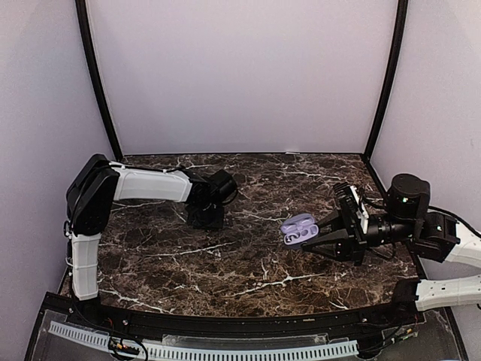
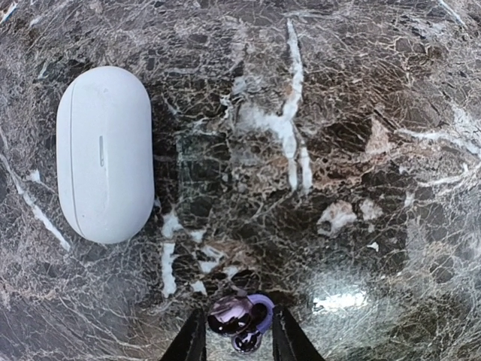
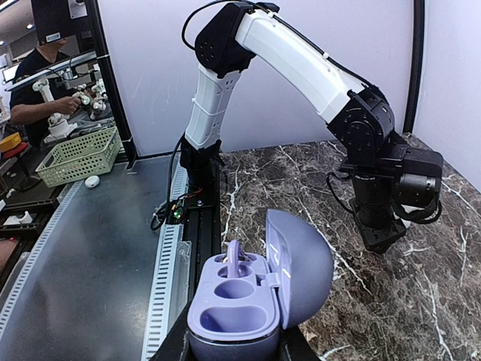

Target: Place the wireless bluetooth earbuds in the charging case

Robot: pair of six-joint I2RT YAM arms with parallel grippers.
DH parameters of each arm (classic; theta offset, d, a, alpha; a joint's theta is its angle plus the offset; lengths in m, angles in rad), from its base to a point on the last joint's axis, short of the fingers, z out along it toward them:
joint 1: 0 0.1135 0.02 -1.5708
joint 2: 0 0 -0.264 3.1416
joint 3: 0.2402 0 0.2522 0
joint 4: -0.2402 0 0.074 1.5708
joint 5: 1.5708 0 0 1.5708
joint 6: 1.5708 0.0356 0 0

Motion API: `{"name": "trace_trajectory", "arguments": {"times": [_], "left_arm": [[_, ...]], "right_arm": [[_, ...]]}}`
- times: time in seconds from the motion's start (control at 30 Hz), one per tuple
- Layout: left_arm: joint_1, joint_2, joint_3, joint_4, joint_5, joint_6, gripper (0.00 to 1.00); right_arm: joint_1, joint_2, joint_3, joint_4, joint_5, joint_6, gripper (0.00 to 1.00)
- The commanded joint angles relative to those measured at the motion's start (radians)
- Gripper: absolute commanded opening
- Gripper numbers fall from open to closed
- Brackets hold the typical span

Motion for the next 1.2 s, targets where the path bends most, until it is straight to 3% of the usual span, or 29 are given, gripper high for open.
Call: {"name": "trace_trajectory", "arguments": {"times": [0.0, 0.27, 0.63, 0.77, 0.83, 0.93, 1.03, 1.17], "left_arm": [[0.016, -0.008, 0.008, 0.003, 0.011, 0.039, 0.28], [0.071, -0.045, -0.091, 0.060, 0.047, 0.091, 0.15], [0.117, -0.158, -0.176, 0.144, 0.066, 0.183, 0.08], [0.118, -0.238, -0.260, 0.261, 0.115, 0.263, 0.03], [0.117, -0.320, -0.331, 0.405, 0.161, 0.311, 0.03], [0.117, -0.507, -0.453, 0.616, 0.353, 0.403, 0.08], [0.104, -0.679, -0.572, 0.812, 0.427, 0.446, 0.07], [0.083, -0.700, -0.530, 0.720, 0.350, 0.466, 0.03]], "right_arm": [[0.005, -0.011, -0.002, 0.026, 0.007, 0.003, 0.00], [0.006, -0.017, -0.002, 0.019, 0.010, 0.002, 0.00], [0.005, -0.013, -0.001, 0.020, 0.012, -0.001, 0.00], [0.006, -0.014, 0.000, 0.022, 0.014, 0.008, 0.00], [0.005, -0.015, -0.003, 0.026, 0.016, 0.016, 0.00], [0.004, -0.009, -0.007, 0.040, 0.010, 0.030, 0.00], [0.003, 0.015, -0.003, 0.053, 0.016, 0.048, 0.00], [0.004, 0.035, 0.008, 0.083, 0.064, 0.075, 0.00]]}}
